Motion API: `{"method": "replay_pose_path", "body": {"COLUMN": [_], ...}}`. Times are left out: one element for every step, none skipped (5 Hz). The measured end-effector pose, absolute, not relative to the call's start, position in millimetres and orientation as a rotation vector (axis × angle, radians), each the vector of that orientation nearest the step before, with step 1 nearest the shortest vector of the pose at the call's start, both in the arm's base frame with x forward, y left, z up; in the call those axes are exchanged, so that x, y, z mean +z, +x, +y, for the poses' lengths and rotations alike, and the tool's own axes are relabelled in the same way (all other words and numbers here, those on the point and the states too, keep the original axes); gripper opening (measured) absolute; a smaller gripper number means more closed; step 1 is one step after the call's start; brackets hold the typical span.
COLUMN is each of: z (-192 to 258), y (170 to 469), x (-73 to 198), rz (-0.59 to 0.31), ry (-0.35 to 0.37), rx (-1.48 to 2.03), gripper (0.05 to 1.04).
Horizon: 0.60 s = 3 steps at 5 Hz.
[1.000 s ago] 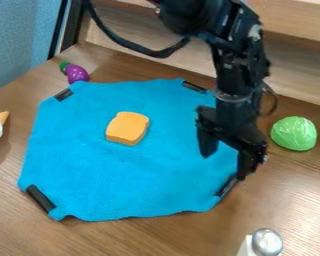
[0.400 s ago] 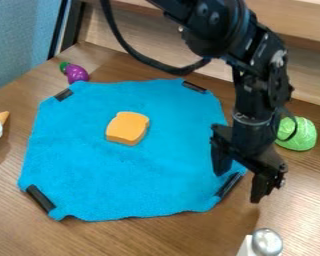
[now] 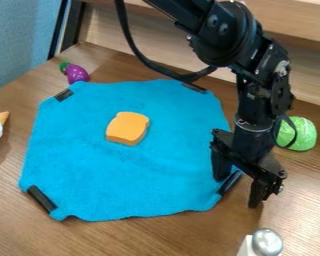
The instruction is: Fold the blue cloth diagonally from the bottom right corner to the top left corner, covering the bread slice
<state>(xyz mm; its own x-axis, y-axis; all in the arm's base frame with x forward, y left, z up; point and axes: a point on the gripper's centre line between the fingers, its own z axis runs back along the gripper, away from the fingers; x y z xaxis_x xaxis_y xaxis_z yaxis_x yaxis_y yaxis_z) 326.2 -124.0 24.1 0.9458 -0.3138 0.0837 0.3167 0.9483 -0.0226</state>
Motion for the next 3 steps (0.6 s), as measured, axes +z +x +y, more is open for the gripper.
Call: {"method": "replay_pose_path", "body": {"z": [-122.9, -120.8, -120.5], "y": [326.3, 326.9, 328.5], "x": [22.7, 21.6, 23.9], "rz": [-0.081, -0.082, -0.089], "ry": [-0.033, -0.037, -0.043], "rx": [-0.296, -0.29, -0.285], "gripper": [0.67, 0.38, 0.167]}}
